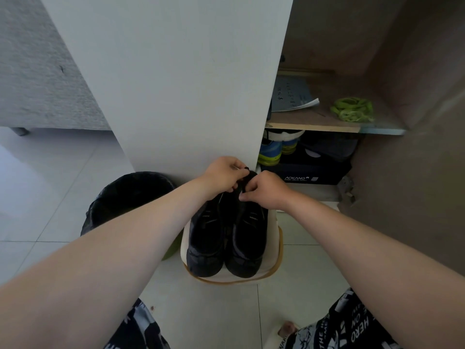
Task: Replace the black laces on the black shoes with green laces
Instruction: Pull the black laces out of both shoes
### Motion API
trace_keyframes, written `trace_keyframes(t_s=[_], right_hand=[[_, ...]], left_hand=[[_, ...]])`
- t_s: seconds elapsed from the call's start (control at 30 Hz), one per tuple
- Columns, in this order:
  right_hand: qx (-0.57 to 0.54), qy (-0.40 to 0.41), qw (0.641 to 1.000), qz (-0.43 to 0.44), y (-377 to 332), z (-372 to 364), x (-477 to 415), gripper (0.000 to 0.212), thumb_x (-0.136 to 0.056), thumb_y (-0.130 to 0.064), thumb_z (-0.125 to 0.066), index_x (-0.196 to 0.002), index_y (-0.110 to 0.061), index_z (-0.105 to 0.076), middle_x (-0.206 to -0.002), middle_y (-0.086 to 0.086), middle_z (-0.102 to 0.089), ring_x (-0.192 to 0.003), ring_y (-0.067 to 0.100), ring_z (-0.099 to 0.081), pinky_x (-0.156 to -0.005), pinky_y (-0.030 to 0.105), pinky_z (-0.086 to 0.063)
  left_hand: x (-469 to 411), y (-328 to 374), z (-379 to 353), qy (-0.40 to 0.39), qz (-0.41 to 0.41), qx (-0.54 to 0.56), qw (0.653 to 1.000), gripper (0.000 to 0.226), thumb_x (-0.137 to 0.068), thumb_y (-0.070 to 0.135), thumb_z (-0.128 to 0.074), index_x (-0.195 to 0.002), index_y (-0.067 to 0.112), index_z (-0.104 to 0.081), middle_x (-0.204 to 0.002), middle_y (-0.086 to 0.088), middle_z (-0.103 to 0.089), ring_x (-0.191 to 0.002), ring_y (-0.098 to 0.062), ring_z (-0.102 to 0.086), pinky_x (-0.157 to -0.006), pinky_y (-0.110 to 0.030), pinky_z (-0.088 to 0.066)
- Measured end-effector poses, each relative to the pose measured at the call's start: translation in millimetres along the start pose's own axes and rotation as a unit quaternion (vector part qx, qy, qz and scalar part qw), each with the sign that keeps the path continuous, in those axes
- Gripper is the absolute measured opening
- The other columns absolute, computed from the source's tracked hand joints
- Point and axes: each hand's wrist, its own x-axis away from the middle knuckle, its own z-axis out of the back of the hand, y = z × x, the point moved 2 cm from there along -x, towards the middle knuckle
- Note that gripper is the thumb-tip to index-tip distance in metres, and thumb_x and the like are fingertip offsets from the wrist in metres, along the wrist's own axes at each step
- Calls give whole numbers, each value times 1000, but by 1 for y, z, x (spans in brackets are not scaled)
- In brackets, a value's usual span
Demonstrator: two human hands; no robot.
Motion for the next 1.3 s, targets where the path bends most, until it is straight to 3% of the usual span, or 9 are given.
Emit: trace_keyframes(t_s=[0.13,0.37,0.47,0.57,0.67,0.77,0.93,1.07,1.3], right_hand=[[19,45,999,-4,1,4,-3,45,-85,-35,-76,-49,-21,-52,-53,-4,-46,-56,15,-46,-58,35,-38],[-105,154,982,20,-9,12,-5,40,-91,-30,-71,-62,-12,-52,-58,-3,-45,-54,10,-40,-52,30,-30],[-158,140,977,23,-9,11,-4,36,-90,-26,-74,-66,-5,-58,-55,-5,-44,-48,2,-38,-49,21,-30],[-176,85,981,-9,-4,5,-5,19,-82,-22,-82,-88,-8,-70,-71,-6,-60,-64,5,-55,-59,20,-43],[-116,1,992,-52,3,-2,-4,38,-73,-24,-89,-107,-16,-72,-88,-6,-67,-80,9,-63,-68,18,-47],[-94,-8,994,-56,4,-3,-3,40,-75,-26,-88,-112,-19,-74,-87,-7,-67,-76,4,-61,-63,14,-43],[-39,-1,998,-44,0,-1,-2,41,-74,-24,-88,-111,-24,-71,-86,-9,-60,-75,5,-57,-59,16,-40],[-39,9,999,-37,1,-2,-2,37,-72,-22,-89,-102,-25,-68,-85,-7,-59,-71,6,-56,-57,17,-39],[-15,-3,1000,-27,3,-3,-3,12,-81,-24,-83,-91,-19,-79,-76,-21,-62,-80,3,-61,-71,19,-42]], left_hand=[[6,-13,1,-55,71,34,995,23,-98,1,-43,-115,10,-56,-94,-8,-65,-72,-18,-63,-62,-26,-57],[10,-27,5,-137,44,-28,989,7,-87,13,-73,-94,14,-72,-93,-6,-71,-84,-13,-68,-78,-21,-57],[9,-29,2,-111,35,-35,993,10,-88,16,-72,-79,15,-69,-81,-6,-68,-78,-16,-67,-78,-26,-58],[7,-28,-1,-91,36,-33,995,16,-94,11,-63,-79,13,-59,-83,-11,-67,-71,-20,-67,-69,-29,-59],[3,-20,6,-53,34,10,998,19,-98,11,-57,-81,12,-50,-83,-13,-64,-64,-24,-69,-55,-26,-57],[0,-10,15,-5,-22,-67,997,16,-95,19,-64,-81,14,-57,-77,-8,-64,-68,-20,-67,-60,-30,-53],[0,-2,20,55,-50,21,997,11,-97,12,-58,-86,9,-55,-77,-9,-60,-67,-22,-65,-70,-40,-58],[-2,4,27,109,-47,103,988,11,-101,13,-50,-91,10,-52,-86,-10,-64,-59,-23,-63,-59,-34,-59],[3,-2,27,58,-10,112,992,10,-101,24,-53,-103,16,-57,-88,-6,-70,-67,-22,-70,-57,-29,-56]])
